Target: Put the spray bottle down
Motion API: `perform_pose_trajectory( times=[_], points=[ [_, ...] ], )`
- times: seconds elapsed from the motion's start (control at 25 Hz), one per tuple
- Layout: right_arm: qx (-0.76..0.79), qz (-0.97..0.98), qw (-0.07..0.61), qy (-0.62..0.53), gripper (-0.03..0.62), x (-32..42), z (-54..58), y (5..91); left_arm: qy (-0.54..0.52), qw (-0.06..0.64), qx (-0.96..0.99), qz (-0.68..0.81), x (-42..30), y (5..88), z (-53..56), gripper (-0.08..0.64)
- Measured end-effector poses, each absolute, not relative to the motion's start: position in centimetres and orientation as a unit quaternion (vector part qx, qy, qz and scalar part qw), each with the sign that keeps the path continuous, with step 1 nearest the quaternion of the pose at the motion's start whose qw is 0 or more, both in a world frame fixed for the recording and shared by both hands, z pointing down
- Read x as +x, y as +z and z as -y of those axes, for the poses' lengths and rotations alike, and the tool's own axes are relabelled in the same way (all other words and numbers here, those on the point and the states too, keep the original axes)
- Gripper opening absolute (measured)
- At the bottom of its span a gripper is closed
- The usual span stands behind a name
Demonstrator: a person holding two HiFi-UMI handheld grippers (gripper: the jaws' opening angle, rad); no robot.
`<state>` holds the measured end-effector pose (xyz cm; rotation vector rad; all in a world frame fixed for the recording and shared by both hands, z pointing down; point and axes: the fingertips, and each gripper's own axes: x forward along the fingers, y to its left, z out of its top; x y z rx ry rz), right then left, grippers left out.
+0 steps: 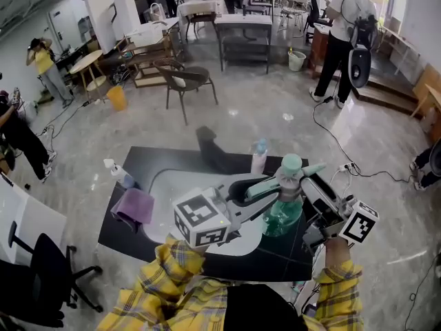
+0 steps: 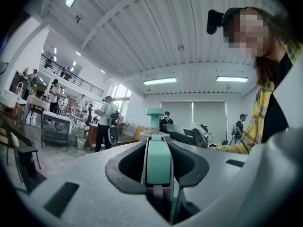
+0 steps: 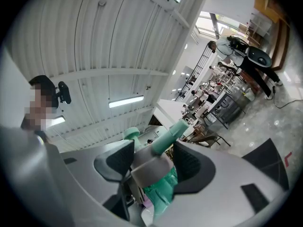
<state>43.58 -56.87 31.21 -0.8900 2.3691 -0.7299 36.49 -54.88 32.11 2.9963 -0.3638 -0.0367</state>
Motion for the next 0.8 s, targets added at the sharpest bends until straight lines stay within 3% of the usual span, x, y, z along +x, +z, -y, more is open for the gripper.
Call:
perform_pose_trajectory(
  times=[0.8],
  points=[
    [-0.296, -0.887, 0.231, -0.269, 0.241, 47.1, 61.3, 32.8, -0.022, 0.031, 0.987, 0.155, 40.3, 33.8, 58.9, 0.12]
  ],
)
